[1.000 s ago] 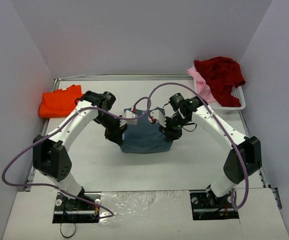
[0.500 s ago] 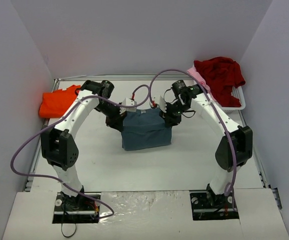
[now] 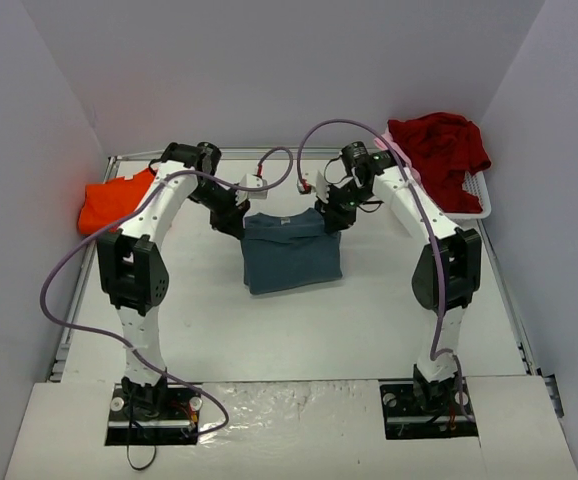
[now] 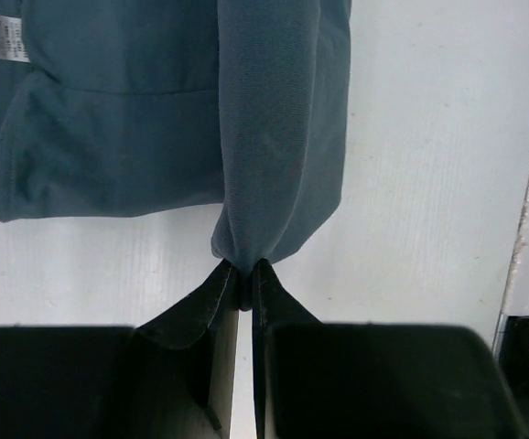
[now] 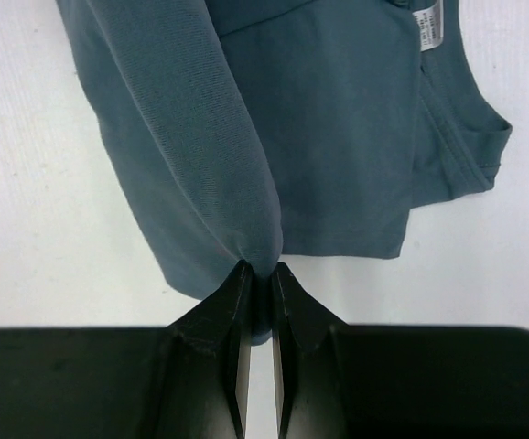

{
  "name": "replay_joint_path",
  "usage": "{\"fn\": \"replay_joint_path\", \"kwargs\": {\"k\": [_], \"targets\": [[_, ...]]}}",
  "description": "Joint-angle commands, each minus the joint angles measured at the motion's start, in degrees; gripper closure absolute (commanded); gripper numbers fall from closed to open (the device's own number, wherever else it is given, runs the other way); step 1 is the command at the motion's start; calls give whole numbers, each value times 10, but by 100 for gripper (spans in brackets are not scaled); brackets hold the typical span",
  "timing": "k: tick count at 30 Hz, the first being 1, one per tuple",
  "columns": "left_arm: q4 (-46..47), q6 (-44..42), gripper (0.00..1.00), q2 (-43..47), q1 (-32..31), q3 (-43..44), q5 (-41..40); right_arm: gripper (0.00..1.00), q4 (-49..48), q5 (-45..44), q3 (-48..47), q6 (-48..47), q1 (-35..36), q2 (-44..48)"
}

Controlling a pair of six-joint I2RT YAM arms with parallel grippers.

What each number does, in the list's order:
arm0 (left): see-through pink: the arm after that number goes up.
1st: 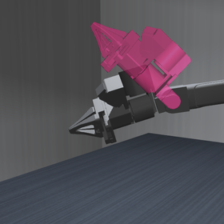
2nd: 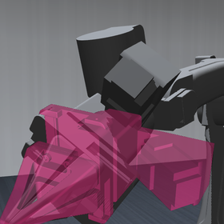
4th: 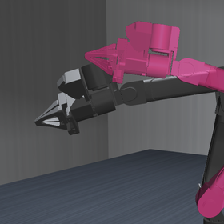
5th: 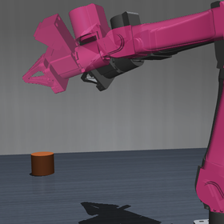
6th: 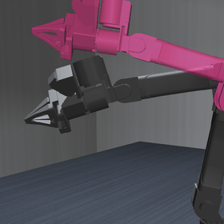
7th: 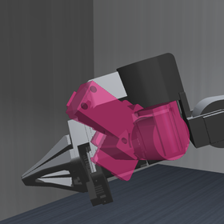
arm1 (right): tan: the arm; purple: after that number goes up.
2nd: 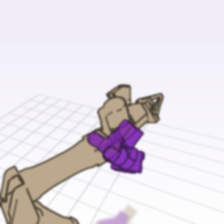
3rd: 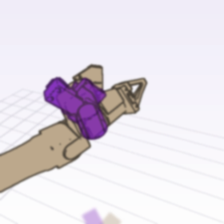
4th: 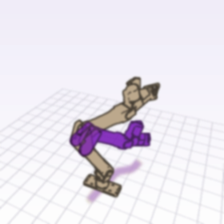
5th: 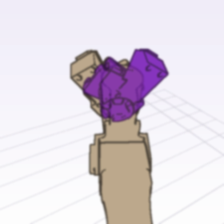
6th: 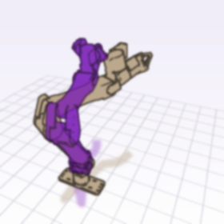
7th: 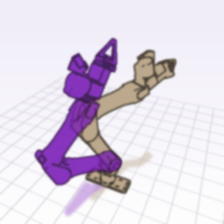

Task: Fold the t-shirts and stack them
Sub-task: Fold the long partially folded tshirt into a neat square

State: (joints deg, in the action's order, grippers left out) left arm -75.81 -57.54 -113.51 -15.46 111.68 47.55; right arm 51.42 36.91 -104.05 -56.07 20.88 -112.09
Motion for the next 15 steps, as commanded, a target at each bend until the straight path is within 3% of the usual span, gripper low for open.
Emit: {"fn": "replay_joint_path", "kwargs": {"k": [1,15], "targets": [[-148,-38,98,-25,15,60,18,100,20,19,-46,-12,-10,-37],[-189,-56,98,-180,42,229,7,100,21,29,-242,-11,-37,-217]]}}
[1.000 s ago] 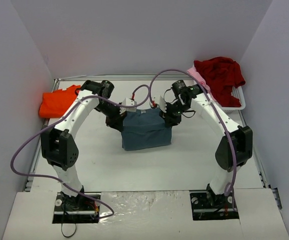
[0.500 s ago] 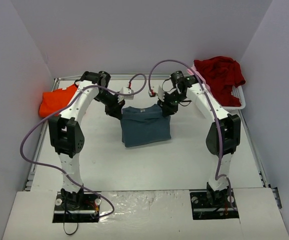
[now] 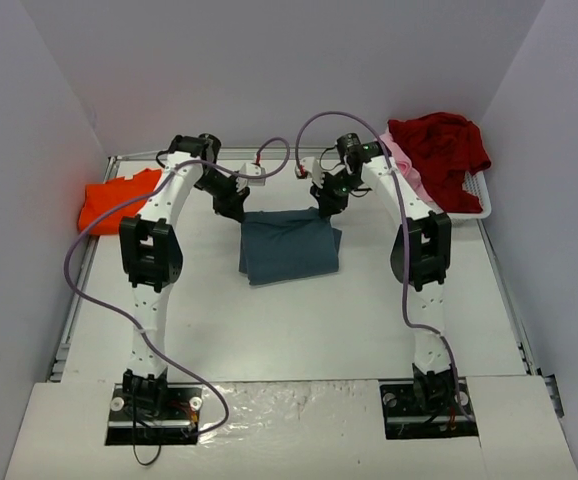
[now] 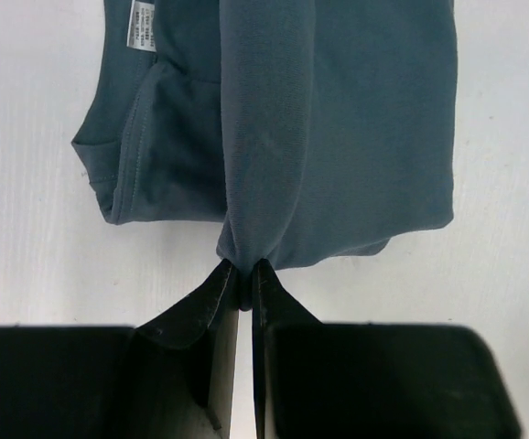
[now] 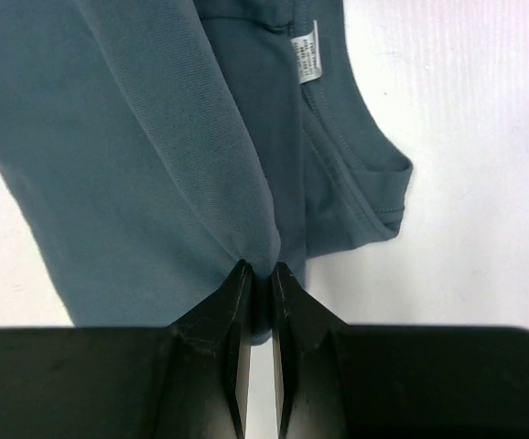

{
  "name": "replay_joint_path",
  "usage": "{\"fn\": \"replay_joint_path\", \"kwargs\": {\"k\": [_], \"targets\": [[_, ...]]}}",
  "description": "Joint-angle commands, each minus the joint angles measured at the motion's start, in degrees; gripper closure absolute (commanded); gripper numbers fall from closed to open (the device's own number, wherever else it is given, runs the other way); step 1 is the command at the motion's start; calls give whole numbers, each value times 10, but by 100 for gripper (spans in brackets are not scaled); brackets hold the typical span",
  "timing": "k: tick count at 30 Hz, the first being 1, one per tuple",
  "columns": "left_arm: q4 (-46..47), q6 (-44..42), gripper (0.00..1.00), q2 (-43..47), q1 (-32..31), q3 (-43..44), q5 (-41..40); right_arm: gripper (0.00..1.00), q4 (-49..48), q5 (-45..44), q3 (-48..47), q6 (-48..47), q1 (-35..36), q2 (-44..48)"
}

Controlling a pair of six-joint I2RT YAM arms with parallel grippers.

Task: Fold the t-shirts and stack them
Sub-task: Fold the long partially folded tshirt into a neat square, then smooth out wrinkles on the folded tshirt

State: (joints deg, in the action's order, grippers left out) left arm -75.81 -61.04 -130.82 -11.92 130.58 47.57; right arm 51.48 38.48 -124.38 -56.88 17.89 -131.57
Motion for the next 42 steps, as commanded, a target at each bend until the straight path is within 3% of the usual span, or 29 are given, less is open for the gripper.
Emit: {"fn": "replay_joint_path", "kwargs": {"k": [1,5,9,12,13,14,17,19,22,23,27,29,33,36,37,42], "targets": [[-189,-22,98,-14,8,47,4,100,20,12,-46,-2,-8,-29],[-190,-20,97,-38,9,78,4,100,18,7,-75,4,-13,-56],[-188,-17,87,-63,9,97,5,100,-3,-2,-80,19,-18,-70],[-177,-6,67,-72,10,101,8,95,-30,-12,-78,36,-21,-77],[-170,3,62,-73,11,103,9,91,-38,-21,-78,48,-21,-78],[-165,8,58,-74,11,103,11,76,-45,-24,-78,53,-22,-79],[-136,39,47,-66,12,105,9,65,-83,-52,-77,86,-22,-82],[-117,62,17,-52,13,104,2,42,-113,-86,-73,112,-22,-81],[-90,96,15,-17,14,92,-10,33,-166,-124,-51,138,-22,-65],[-80,108,2,-5,16,83,-12,32,-182,-136,-40,158,-22,-49],[26,191,6,114,21,-51,-35,32,-227,-165,30,179,-16,13],[133,275,6,160,22,-109,-92,32,-231,-175,54,187,-7,55],[323,428,6,282,58,-279,-178,31,-281,-309,180,214,38,135],[342,485,6,310,82,-323,-208,30,-362,-386,277,202,94,214],[340,504,6,311,85,-341,-225,28,-387,-449,337,201,110,233],[403,517,6,348,95,-441,-323,26,-472,-572,418,187,195,277]]}}
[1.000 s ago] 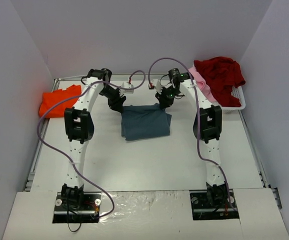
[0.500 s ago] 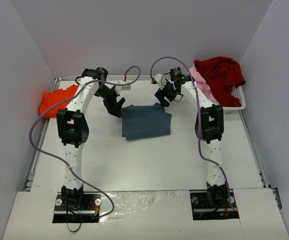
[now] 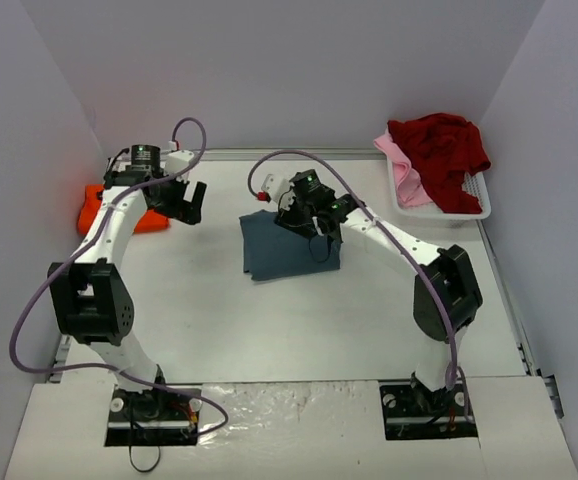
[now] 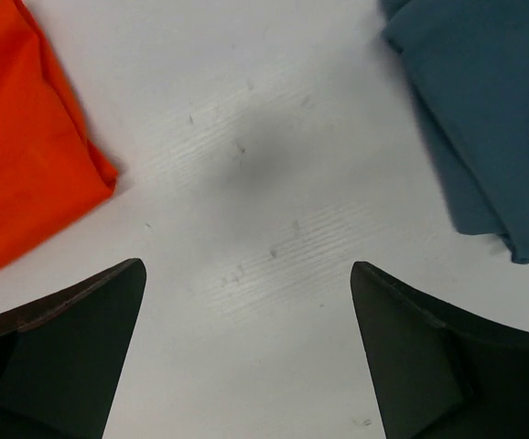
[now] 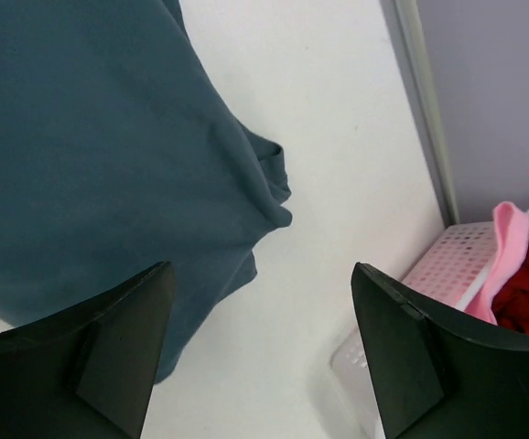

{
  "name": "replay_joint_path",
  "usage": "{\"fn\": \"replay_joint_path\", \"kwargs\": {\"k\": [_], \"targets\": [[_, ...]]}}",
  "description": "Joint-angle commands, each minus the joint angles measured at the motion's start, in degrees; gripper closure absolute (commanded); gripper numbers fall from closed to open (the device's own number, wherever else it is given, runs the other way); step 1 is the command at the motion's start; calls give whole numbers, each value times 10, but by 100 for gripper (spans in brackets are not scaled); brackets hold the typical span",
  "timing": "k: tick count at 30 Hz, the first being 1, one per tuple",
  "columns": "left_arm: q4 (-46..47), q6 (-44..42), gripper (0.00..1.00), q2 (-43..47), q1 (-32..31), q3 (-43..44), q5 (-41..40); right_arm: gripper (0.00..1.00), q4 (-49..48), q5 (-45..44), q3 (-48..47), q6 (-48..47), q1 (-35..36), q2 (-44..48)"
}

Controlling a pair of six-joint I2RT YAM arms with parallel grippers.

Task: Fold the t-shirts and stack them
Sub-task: Smooth out wrinkles on the folded tshirt

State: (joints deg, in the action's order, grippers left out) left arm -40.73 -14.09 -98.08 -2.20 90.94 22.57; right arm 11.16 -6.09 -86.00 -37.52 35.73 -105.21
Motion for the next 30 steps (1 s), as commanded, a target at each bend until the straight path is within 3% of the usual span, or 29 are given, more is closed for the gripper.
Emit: {"fn": "replay_joint_path", "kwargs": {"k": [1,9,16,24,30], "targets": [[54,47,6,24,-4,-65,-81,26,-100,-160,46,-14,24,15],[86,49,6,55,18,-142,-124,25,-236,-290,122,-89,51,-53],[119,50,6,92,19,-191,-103,24,-360,-378,168,-158,87,-168],[119,55,6,97,42,-190,-98,23,-364,-398,187,-163,124,-231],[124,55,6,112,43,-197,-97,22,-315,-421,146,-186,116,-164]]}}
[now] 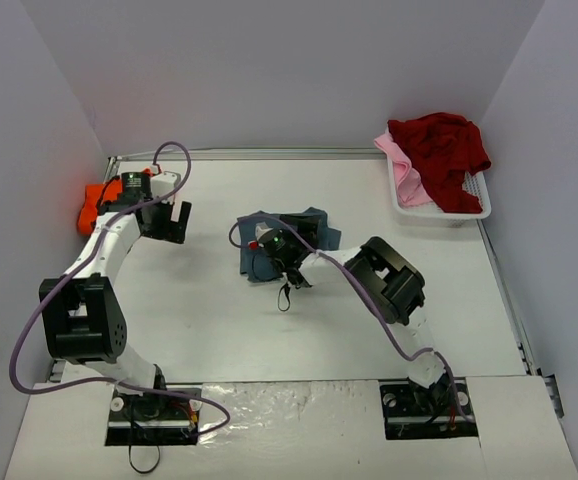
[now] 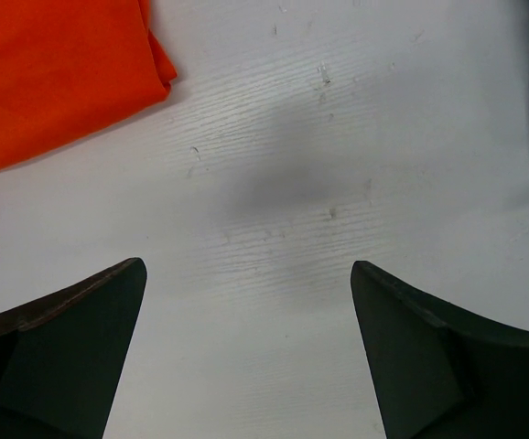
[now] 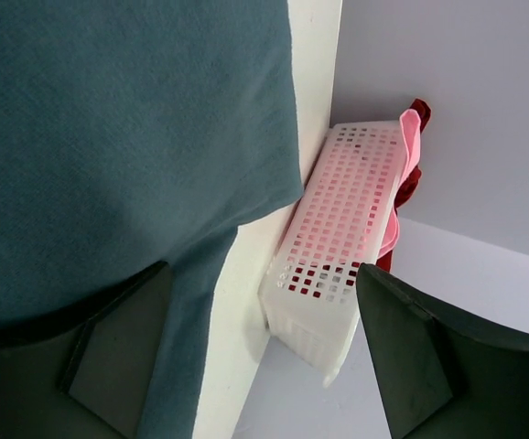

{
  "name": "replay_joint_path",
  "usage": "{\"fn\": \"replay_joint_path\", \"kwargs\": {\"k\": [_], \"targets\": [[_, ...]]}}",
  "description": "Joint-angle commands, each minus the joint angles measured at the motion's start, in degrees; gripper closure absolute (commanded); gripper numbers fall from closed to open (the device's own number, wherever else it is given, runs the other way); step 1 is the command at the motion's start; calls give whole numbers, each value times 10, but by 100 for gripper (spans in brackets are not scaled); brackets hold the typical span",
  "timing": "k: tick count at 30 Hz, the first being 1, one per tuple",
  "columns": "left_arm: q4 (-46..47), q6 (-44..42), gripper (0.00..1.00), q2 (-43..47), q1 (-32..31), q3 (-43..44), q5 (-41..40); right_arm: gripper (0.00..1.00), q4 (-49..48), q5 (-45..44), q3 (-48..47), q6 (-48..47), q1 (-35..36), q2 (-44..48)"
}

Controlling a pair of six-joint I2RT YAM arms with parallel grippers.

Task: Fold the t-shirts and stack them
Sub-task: Smooth out wrinkles on the folded tshirt

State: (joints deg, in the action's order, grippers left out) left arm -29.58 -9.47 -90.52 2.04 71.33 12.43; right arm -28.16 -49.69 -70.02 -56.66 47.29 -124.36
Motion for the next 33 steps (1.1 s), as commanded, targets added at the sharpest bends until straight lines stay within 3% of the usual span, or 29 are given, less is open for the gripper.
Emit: {"fn": "replay_joint_path", "kwargs": {"k": [1,9,11,14,15,18,22,25,33], "targets": [[13,9,6,41,2,-1,6,21,94,14,-25,9,1,40],[34,7,6,79,25,-28,58,20,237,15,-112,30,3,175],[33,9,6,81,30,-29,64,20,281,39,-131,72,6,193],[31,16,6,71,31,-23,57,22,424,197,-163,143,10,221],[30,19,6,64,31,-20,52,22,470,286,-168,183,12,231],[29,28,6,54,40,-18,45,23,527,388,-176,234,19,230],[33,25,6,44,48,-21,53,23,571,589,-193,256,19,214],[30,25,6,40,53,-21,57,24,598,665,-214,260,24,191],[31,25,6,44,63,-25,66,25,613,702,-265,256,30,126]]}}
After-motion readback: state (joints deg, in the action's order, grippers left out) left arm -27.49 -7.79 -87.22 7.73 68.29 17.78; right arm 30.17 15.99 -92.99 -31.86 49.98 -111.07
